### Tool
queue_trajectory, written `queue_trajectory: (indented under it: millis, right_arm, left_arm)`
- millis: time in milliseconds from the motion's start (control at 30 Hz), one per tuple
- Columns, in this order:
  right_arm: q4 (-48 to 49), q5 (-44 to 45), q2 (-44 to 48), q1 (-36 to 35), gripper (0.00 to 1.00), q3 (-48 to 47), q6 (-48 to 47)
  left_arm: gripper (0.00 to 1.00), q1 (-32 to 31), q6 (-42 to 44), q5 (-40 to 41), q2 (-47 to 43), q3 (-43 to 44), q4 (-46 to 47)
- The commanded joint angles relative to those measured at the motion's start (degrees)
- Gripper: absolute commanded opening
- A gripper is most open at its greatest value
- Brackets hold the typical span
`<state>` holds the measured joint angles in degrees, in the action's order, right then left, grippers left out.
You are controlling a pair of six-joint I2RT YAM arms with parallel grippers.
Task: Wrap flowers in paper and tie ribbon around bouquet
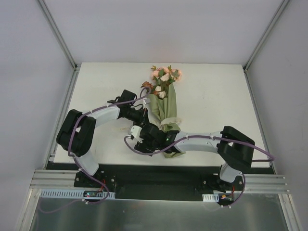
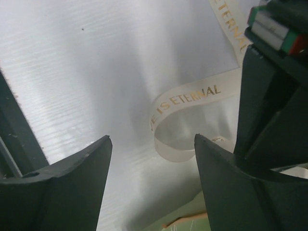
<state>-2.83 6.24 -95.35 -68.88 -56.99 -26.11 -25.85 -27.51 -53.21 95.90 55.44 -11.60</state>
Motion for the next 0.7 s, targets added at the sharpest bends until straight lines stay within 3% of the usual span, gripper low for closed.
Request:
queue_trajectory:
  millis: [0, 267, 300, 433, 533, 667]
  right_arm:
    - [1.86, 3.51, -3.08, 0.33, 0.72, -2.86, -1.84]
    - [2.48, 6.76, -8.35, -0.29, 0.56, -5.58, -2.19]
    - [2.57, 7.29, -8.53, -0.29, 0.52, -5.76, -2.28]
    - [3.87, 6.95, -9.06, -0.46, 0.18, -5.94, -2.63]
    - [3.97, 6.25, -7.23, -0.9, 0.04, -5.24, -2.63]
    - [4.94, 3.44, -0.03, -0.99, 0.0, -1.64, -0.62]
  left_arm:
    - [0.0, 0.97, 9.05, -5.15, 2.1, 3.53, -9.14]
    - [0.0, 2.11, 9.93, -3.92, 2.54, 4.15, -10.73]
    - [0.0, 2.38, 10.1, -3.74, 2.45, 4.06, -10.9]
    - [0.0, 2.73, 10.72, -3.57, 2.28, 3.89, -11.78]
    - [0.0, 2.73, 11.51, -5.06, 1.4, 3.71, -11.78]
    - [0.0, 2.64, 11.6, -4.45, -0.01, 3.45, -11.61]
